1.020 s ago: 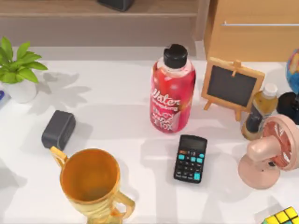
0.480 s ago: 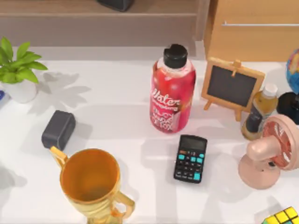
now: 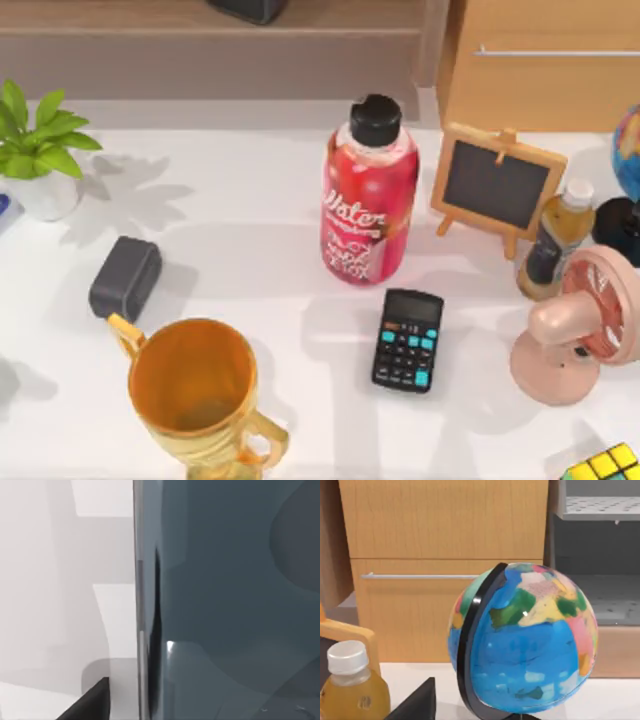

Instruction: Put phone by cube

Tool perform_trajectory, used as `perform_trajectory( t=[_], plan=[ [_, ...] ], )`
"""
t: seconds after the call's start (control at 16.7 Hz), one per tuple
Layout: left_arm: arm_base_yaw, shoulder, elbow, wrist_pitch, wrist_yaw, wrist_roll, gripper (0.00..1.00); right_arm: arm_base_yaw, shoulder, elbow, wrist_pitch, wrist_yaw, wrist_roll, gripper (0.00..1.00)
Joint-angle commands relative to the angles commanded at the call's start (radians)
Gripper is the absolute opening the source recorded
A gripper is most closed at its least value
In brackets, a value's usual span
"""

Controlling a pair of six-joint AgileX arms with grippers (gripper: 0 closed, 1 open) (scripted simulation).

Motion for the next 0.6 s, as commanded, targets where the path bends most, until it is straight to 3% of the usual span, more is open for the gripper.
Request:
perform_trajectory(
  t=[0.06, 0.6],
  plan=[
    [0.0, 0.0, 0.0, 0.0, 0.0, 0.0, 1.0, 0.0, 0.0, 0.0, 0.0, 0.0, 0.0, 1.0],
    [0.0, 0.0, 0.0, 0.0, 0.0, 0.0, 0.32, 0.0, 0.0, 0.0, 0.0, 0.0, 0.0, 1.0]
  ],
)
